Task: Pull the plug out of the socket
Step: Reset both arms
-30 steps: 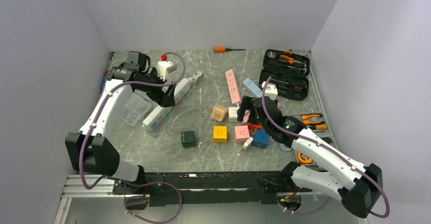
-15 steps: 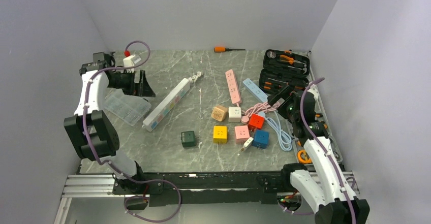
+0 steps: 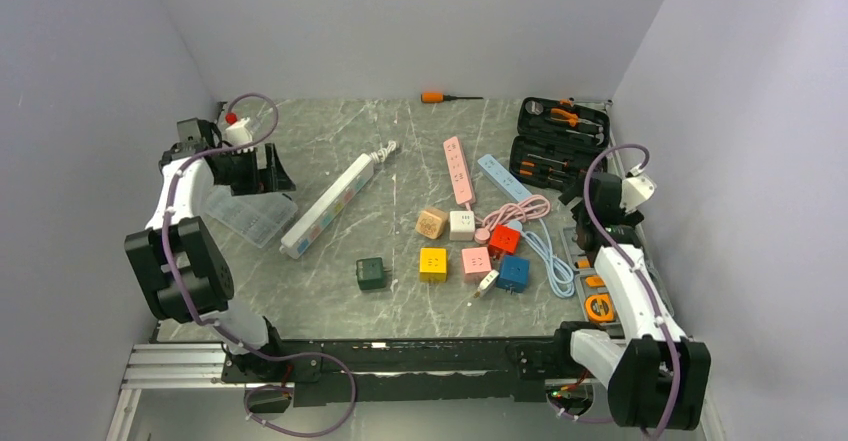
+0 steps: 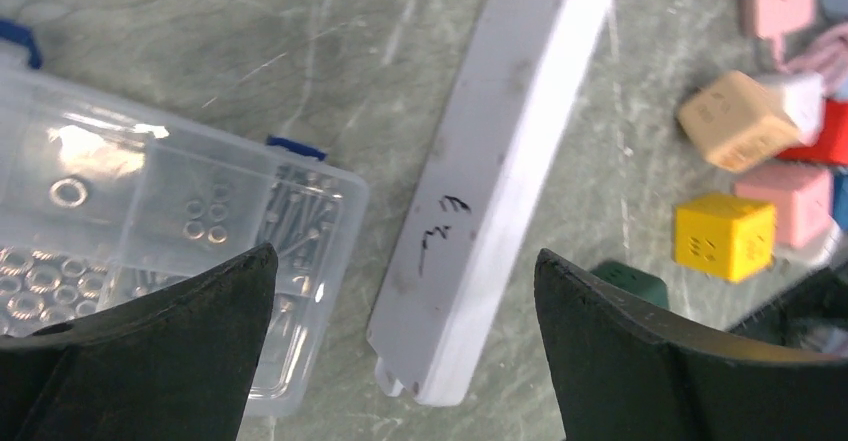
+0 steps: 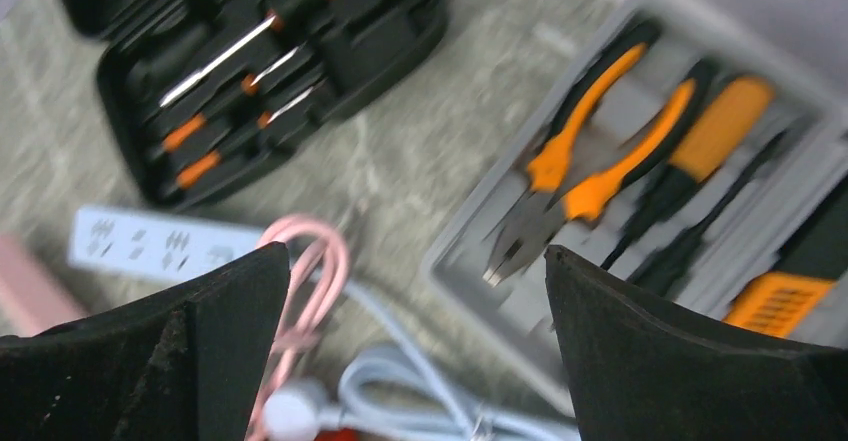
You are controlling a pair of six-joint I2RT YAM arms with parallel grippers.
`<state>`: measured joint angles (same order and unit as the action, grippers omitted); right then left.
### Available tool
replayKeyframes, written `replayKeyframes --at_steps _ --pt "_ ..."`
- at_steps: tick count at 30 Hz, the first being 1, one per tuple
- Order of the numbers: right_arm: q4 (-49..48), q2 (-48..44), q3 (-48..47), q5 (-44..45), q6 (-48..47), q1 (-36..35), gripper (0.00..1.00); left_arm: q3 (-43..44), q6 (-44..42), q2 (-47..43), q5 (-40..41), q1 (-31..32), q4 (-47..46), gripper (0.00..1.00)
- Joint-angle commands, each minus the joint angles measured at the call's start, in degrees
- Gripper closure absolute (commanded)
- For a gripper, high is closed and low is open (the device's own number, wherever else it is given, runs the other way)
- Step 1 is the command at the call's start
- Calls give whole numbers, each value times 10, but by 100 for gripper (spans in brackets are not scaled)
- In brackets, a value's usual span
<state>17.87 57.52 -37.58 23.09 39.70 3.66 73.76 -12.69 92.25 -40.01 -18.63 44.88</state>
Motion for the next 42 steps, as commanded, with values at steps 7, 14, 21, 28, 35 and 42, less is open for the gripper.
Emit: replayKeyframes --at_steps 7,14,21,28,35,42 --pt "-286 123 55 198 -173 -27 0 -146 106 -85 257 101 -249 1" --pt "-488 187 112 175 -244 -65 0 -312 97 -141 254 139 -534 1" --pt "-632 233 145 162 -319 -95 0 -431 107 -182 218 140 -711 1" --pt "-709 264 172 138 -343 -103 0 -518 50 -227 258 134 -813 1" --pt "-834 261 230 166 -389 -139 0 -613 68 -201 201 96 -1019 1" --pt "-887 266 249 177 -417 -156 0 -626 73 -145 203 98 -1096 0"
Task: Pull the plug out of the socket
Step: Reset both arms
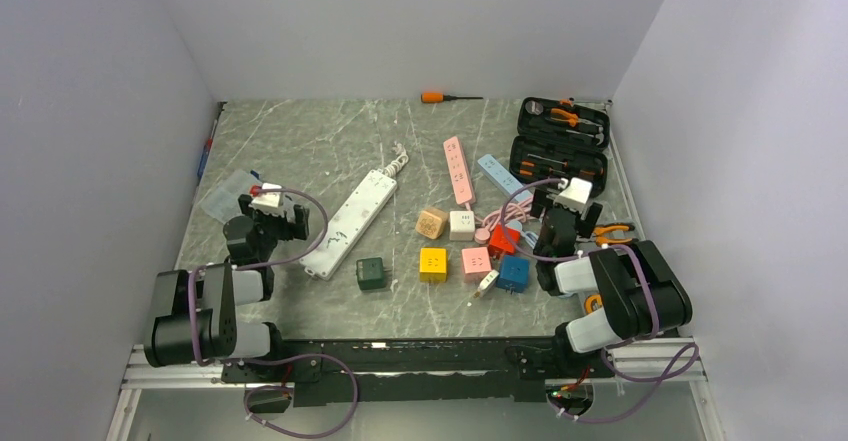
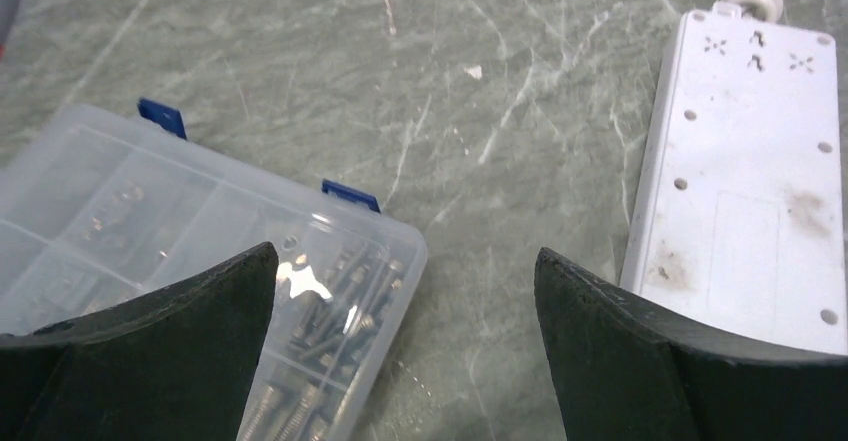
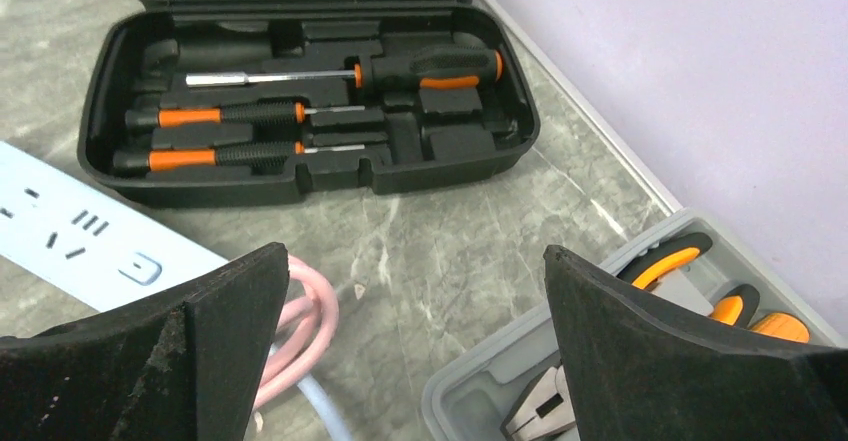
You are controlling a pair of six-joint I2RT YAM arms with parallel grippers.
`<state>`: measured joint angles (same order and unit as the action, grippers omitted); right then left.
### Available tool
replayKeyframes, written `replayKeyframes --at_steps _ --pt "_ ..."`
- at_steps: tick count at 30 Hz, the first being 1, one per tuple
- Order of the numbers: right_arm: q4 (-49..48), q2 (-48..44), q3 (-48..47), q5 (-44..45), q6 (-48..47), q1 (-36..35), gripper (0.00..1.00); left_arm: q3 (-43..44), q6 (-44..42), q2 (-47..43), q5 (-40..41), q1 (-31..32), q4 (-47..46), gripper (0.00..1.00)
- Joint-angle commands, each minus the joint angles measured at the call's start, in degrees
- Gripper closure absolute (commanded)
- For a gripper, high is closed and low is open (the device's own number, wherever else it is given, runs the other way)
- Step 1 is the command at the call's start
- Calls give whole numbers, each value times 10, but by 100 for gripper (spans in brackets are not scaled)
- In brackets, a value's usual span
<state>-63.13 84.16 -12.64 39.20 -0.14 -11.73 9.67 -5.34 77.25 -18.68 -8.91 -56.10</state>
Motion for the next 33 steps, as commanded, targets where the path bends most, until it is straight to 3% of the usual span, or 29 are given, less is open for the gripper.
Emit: replayKeyframes --at_steps 1,3,6,8,12,14,15,16,19,21,33 --pt "-69 0 -3 10 -18 -1 0 15 -3 4 -20 1 -97 1" --pt "-23 0 -22 -25 -9 7 0 25 -17 -8 -14 6 -50 1" --pt "103 6 -84 -131 36 70 0 21 -11 3 -10 8 -76 1" --pt "126 5 -91 -163 49 88 0 24 -15 -3 -10 9 -59 1" --pt "88 -9 -58 -148 44 84 0 21 -13 -1 -9 9 -69 1" --pt "-49 -9 23 -157 42 77 0 19 -10 2 -8 9 -80 1" --pt "-187 25 68 -170 3 61 0 20 -12 1 -8 10 -79 1" --pt "-232 34 72 -129 -27 29 0 20 -12 0 -8 9 -76 1" --pt "-75 20 9 -112 15 47 0 20 -11 1 -8 9 -79 1" --pt "-16 12 -15 -169 51 88 0 20 -10 1 -8 9 -79 1" --pt "-30 8 -6 -170 49 98 0 21 -12 2 -7 10 -76 1"
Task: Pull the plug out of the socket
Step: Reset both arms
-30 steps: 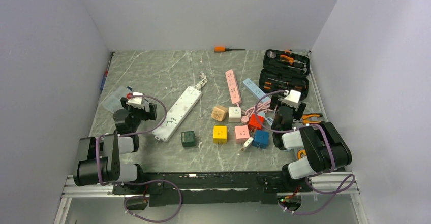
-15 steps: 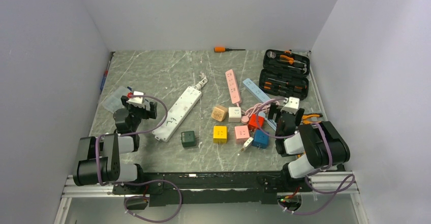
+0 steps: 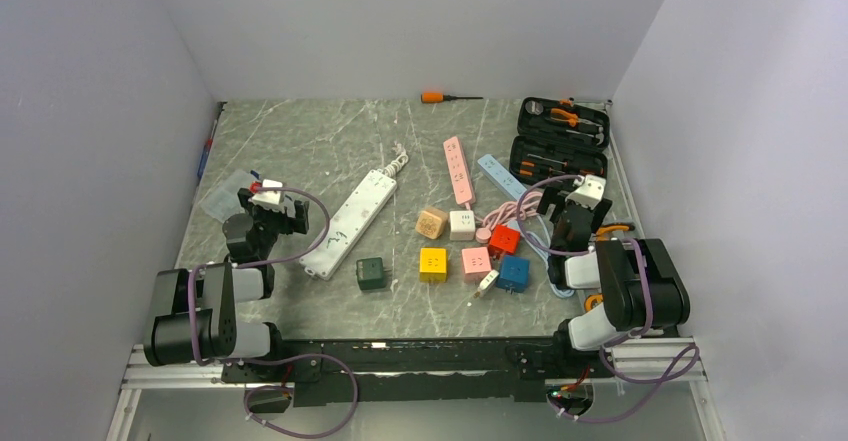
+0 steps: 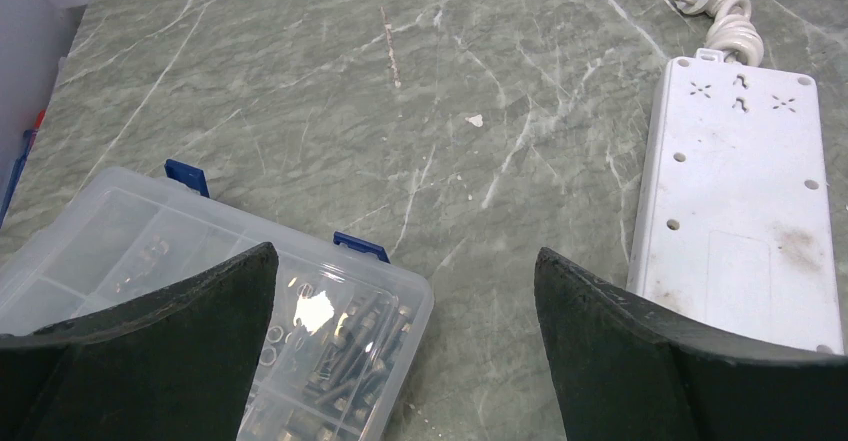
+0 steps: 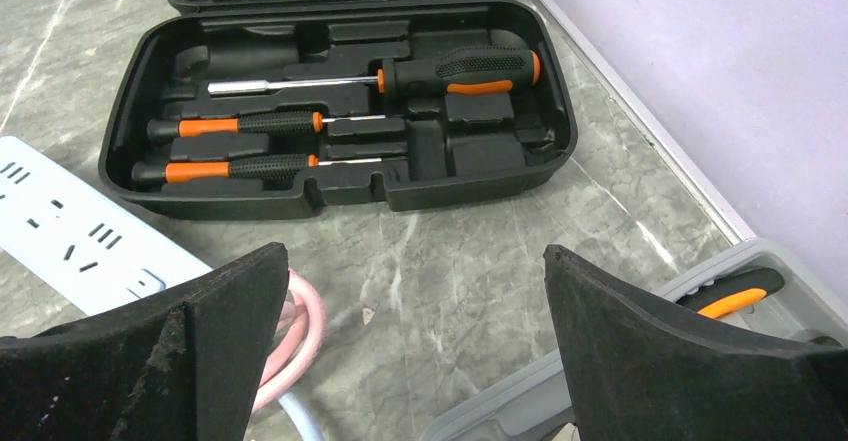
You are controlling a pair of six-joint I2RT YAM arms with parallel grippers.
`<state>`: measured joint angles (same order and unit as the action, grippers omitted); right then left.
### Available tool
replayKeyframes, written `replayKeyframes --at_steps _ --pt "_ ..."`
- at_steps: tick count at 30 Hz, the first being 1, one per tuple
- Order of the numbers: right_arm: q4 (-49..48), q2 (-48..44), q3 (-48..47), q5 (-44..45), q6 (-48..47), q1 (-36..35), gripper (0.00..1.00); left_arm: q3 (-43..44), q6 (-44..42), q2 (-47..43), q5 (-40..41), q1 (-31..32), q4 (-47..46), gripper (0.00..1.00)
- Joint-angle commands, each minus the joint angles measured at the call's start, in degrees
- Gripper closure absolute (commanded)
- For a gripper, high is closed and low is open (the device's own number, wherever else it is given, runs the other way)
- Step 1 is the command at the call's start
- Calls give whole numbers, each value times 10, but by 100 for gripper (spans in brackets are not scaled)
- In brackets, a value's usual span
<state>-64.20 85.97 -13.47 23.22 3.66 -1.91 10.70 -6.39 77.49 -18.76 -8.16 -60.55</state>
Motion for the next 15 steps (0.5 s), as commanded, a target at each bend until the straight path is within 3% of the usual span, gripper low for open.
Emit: replayKeyframes --at_steps 1,15 --pt "-23 -9 2 -10 9 -1 0 11 -2 -1 -6 2 -31 1" --pt "-22 -9 2 -10 10 0 0 13 -6 -2 12 13 -24 1"
